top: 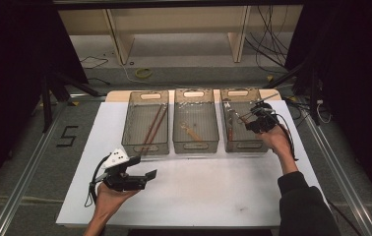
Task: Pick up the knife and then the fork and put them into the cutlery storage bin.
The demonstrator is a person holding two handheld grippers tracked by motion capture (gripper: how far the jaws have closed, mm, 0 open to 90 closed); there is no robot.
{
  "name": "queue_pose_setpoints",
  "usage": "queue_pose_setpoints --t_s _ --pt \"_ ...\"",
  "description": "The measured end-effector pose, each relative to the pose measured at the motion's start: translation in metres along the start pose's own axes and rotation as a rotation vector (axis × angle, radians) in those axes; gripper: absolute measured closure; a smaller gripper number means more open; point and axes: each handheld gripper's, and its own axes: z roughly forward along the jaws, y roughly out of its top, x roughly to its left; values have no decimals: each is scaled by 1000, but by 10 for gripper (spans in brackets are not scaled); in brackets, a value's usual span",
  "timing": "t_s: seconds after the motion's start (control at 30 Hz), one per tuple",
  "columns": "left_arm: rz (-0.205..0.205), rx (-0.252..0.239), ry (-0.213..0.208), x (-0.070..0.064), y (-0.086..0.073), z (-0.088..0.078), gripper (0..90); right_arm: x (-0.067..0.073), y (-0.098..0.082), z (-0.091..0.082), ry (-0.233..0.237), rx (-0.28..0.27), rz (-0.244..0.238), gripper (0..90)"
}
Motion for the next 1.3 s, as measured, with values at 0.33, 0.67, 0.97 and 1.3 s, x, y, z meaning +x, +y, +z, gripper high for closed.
queue_pose_setpoints --t_s 0.33,0.67,0.97,1.3 --pt "0 -1 1 0 0 0 170 2 1 6 3 18 2 753" --pt "-1 0 1 0 0 0 169 4 2 1 74 11 7 611" --pt "-4 -1 -1 0 0 0 169 0 -2 -10 100 -29 28 504" --pt "-9 -4 -10 0 0 1 169 15 -11 -28 177 -115 3 419"
